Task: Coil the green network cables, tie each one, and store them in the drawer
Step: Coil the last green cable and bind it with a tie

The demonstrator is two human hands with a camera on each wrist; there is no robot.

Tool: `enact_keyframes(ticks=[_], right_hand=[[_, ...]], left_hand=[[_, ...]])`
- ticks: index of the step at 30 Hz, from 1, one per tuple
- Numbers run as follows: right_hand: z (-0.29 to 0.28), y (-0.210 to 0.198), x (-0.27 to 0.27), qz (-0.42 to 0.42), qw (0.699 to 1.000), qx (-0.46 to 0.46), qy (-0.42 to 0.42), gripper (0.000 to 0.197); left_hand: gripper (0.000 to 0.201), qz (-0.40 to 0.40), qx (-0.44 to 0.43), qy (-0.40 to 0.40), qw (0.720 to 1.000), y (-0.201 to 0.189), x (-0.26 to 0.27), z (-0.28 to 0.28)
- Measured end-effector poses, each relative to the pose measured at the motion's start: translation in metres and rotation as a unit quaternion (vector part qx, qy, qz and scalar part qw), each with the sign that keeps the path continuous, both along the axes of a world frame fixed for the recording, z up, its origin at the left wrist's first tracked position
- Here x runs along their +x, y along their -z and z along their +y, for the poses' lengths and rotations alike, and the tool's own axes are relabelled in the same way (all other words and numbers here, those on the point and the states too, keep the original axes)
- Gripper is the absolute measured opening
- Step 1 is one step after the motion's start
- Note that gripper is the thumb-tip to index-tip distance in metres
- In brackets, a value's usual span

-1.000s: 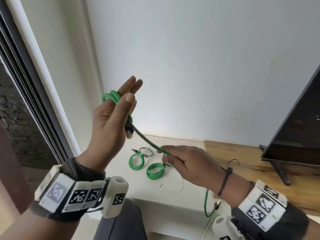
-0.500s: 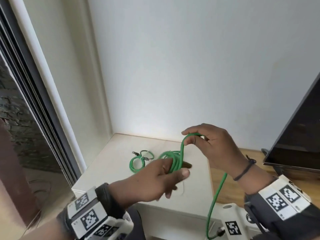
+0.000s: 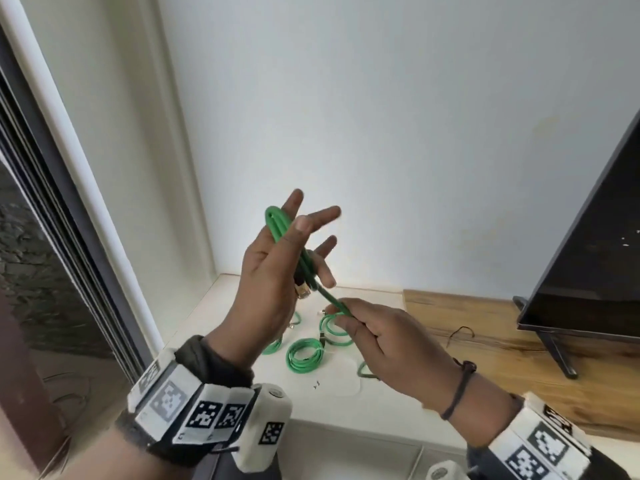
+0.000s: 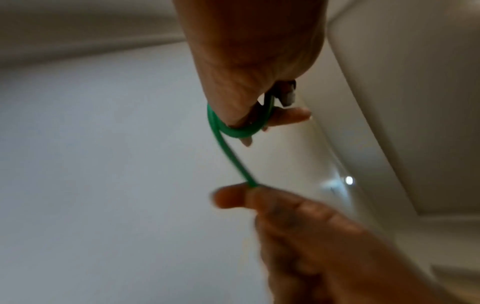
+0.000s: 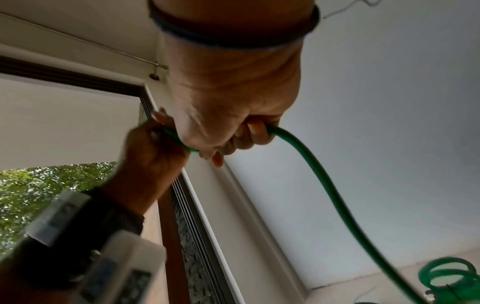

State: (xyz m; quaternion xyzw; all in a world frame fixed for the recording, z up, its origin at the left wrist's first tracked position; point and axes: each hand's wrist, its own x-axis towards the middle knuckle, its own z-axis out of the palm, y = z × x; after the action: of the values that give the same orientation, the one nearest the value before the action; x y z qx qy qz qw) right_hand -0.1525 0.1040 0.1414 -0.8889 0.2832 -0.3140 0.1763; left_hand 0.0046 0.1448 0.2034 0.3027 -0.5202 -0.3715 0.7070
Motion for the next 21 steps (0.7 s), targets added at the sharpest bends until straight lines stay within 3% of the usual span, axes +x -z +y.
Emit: enact_keyframes(ticks=[3,6,11,14,16,19,21], right_hand=[[0.006,-0.010,-0.010,0.092,0.995,-0.031,-0.012,0.030],[0.004,-0.020,-0.025,0.126,0.989,-0.072,0.014,0.043],[-0.014,-0.040,-0.046,0.117,0.974,-0.179,0.071,0.028],[-0.024,-0.042,-0.048,0.095,0.971,-0.201,0.084,0.019],[-0.030,-0.040,-0.046,0.066,0.980,-0.162,0.092,0.022],[-0.037,-0.028,-0.043,-0.023,0.995,-0.074,0.070,0.025],[-0.037,-0.018,-0.035,-0.093,0.995,-0.026,0.020,0.022]], left_hand=[[0.032,-0.099,0.006,-0.106,0.989,0.015,0.005,-0.007],[0.017,-0.260,0.033,-0.174,0.949,0.028,0.017,-0.015],[0.028,-0.509,0.103,-0.065,0.852,0.046,0.021,-0.015],[0.048,-0.497,0.166,0.021,0.851,0.051,0.007,-0.005],[0.048,-0.452,0.189,0.086,0.867,0.051,0.001,-0.001],[0.045,-0.332,0.229,0.234,0.885,0.049,-0.004,0.004],[0.040,-0.211,0.240,0.353,0.879,0.043,-0.006,0.009]])
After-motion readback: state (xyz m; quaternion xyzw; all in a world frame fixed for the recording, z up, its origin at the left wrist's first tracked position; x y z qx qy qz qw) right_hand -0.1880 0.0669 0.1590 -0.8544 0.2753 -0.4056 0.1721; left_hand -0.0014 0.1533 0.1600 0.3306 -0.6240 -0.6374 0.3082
